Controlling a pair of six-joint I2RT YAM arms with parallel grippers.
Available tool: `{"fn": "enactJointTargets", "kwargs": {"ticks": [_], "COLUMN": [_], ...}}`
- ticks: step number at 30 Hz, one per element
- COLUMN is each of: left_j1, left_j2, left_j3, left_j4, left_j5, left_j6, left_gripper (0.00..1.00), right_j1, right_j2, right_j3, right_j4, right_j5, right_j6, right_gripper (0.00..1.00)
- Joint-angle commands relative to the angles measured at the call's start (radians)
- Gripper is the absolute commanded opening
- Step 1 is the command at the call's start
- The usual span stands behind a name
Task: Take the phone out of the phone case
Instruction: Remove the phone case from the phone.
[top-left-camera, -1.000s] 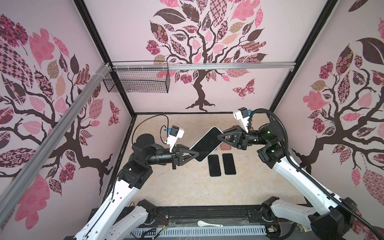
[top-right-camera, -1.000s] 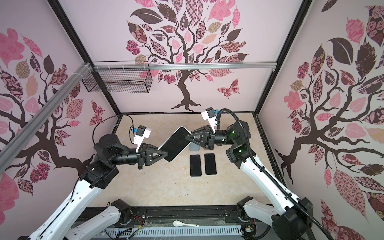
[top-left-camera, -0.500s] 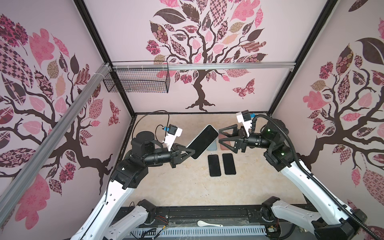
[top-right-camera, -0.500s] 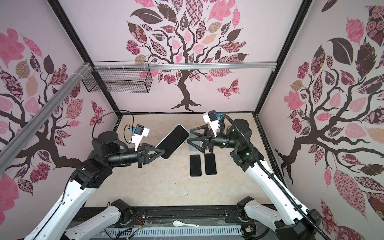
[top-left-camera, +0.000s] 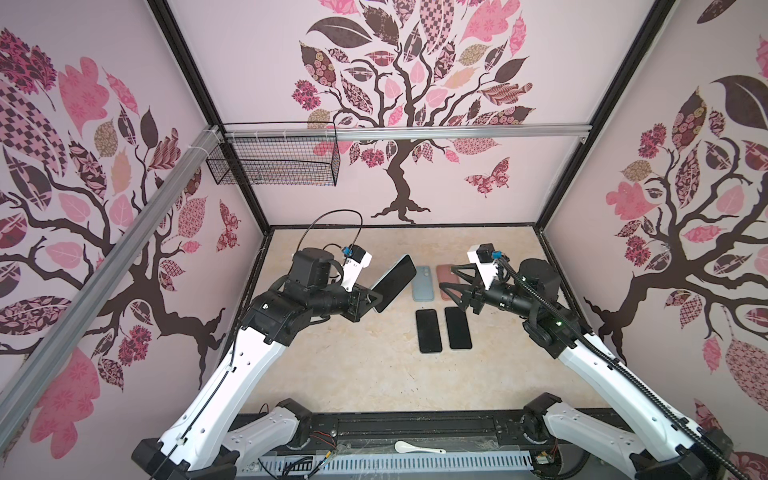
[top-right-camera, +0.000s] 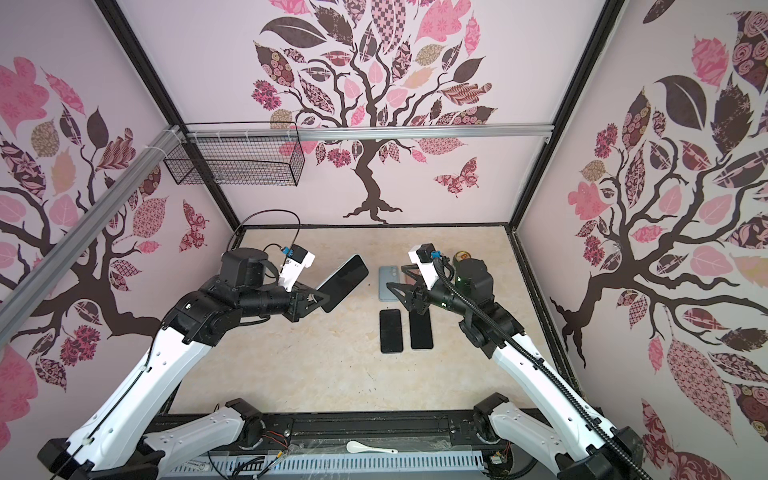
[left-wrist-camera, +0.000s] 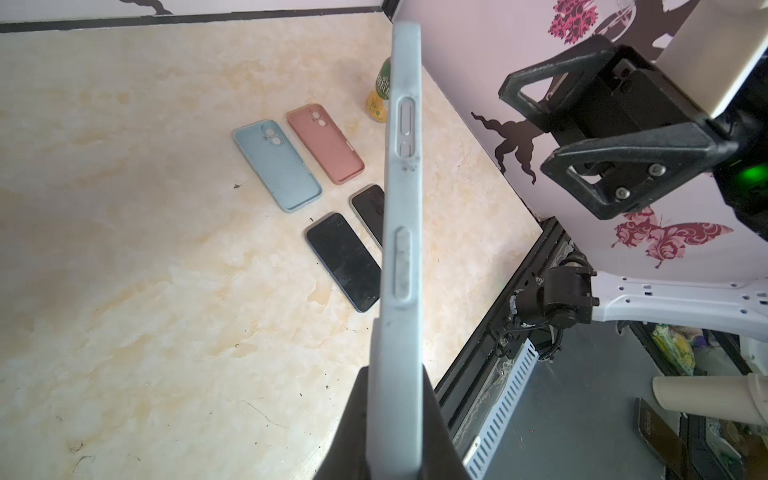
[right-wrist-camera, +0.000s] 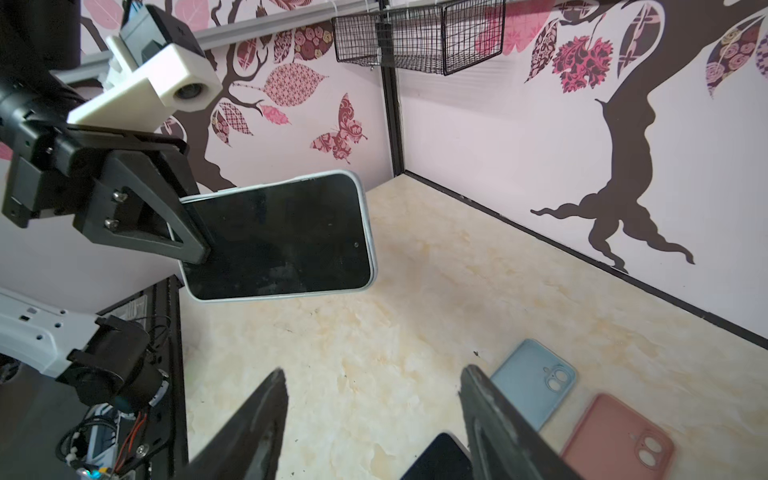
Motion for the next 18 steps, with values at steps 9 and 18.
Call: {"fn": "enactJointTargets", "kwargs": {"ticks": [9,18], "left_j1": [0.001,0.001], "left_j2": [0.064,-0.052], "left_j3": [-0.004,-0.089], "left_j4": [0.076,0.159], "left_j5": [0.222,0.094], "left_j6": [0.121,0.123], "left_gripper": [0.00,0.00], "right_j1": [-0.001,0.000], "right_j2": [0.055,0.061], "right_j3": [0.017,0.006], "right_j4": [-0.048,-0.031], "right_j5": [0.023,-0.040], "right_j6": [-0.249,-0.291], "right_gripper": [0.70,0.70]}}
